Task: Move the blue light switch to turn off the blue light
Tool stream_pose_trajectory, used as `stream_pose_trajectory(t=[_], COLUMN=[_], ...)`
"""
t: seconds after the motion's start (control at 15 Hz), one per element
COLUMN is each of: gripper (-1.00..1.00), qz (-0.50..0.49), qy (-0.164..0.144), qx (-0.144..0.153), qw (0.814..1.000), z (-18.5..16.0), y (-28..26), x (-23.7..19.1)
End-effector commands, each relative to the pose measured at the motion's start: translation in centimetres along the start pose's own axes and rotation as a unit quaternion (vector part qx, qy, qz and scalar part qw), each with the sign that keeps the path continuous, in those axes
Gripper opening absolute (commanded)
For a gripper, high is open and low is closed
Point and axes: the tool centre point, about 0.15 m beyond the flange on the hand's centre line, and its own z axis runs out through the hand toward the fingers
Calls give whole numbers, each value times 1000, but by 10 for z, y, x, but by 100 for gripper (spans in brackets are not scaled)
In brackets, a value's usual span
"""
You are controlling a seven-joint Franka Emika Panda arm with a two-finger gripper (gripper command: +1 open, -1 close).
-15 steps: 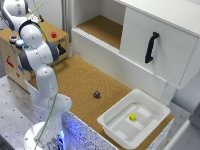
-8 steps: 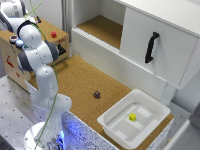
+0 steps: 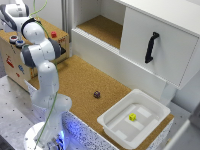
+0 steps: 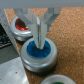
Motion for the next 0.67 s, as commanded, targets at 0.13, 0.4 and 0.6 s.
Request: stream_pose_trajectory(t=[0.13, 0.4, 0.6], gripper=[100, 100, 100], qz=[28, 60, 91], qy=[-18, -3, 11], qx=[-102, -105, -104], qw=[994, 993, 990], z=[-101, -91, -85], y=[-26, -6, 10], x=[0, 4, 4])
